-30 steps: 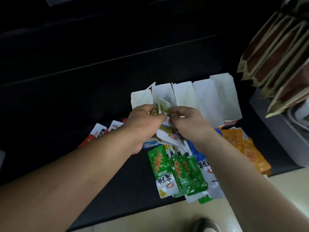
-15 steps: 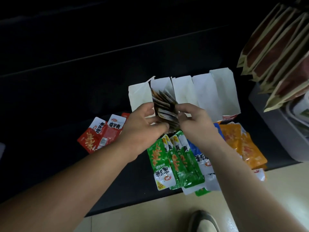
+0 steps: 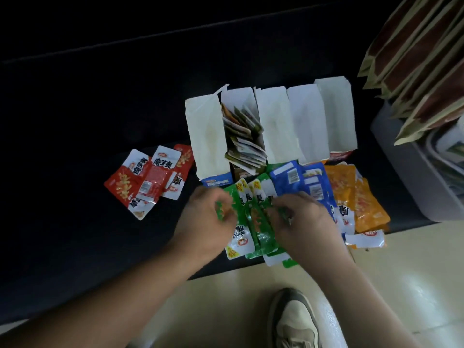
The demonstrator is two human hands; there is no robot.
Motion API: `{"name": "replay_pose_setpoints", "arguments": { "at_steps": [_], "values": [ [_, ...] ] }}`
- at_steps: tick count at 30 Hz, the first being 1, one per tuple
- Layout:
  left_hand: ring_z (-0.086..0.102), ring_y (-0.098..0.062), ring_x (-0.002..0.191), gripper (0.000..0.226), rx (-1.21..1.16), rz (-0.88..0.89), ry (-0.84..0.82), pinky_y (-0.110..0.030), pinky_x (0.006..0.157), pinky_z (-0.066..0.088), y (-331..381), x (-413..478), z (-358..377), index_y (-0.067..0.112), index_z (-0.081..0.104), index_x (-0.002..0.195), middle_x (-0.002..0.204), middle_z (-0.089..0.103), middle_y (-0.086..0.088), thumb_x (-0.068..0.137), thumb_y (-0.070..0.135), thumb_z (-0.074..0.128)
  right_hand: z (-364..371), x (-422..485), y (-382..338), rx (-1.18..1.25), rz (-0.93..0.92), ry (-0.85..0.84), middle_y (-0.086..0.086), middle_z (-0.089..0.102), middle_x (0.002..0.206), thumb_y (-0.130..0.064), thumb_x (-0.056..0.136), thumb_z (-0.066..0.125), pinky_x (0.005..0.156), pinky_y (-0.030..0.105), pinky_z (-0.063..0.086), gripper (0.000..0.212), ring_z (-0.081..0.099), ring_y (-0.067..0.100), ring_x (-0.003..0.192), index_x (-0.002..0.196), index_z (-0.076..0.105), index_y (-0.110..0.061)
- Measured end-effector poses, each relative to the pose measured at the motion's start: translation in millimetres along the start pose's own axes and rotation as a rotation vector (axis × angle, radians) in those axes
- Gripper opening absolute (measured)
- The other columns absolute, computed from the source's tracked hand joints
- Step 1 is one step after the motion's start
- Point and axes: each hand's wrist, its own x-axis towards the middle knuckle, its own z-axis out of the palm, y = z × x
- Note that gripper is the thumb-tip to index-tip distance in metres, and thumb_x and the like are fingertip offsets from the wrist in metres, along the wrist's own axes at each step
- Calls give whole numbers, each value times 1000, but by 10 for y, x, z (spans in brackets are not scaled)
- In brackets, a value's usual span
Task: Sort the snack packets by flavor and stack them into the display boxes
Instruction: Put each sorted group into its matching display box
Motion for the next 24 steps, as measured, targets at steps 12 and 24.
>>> {"name": "replay_pose_setpoints", "arguments": {
  "at_steps": [12,24],
  "values": [
    [-19,-24,158,81,530,178,-393,-46,129,18,-301,-220,374,39,7,164,170,-23,8,100,46,55,307,-212,-165,29,-91,-325,-5,72,109,-30,82,36,73,42,59,53,71,26,97,128,62,-33],
    [-31,-30,154,79,891,297,-486,-68,123,10,-319,-94,485,39,-2,163,170,-24,8,101,60,42,417,-179,291,-150,-187,1,4,74,121,-1,84,70,106,47,53,33,56,30,134,115,75,-10]
  ]
}}
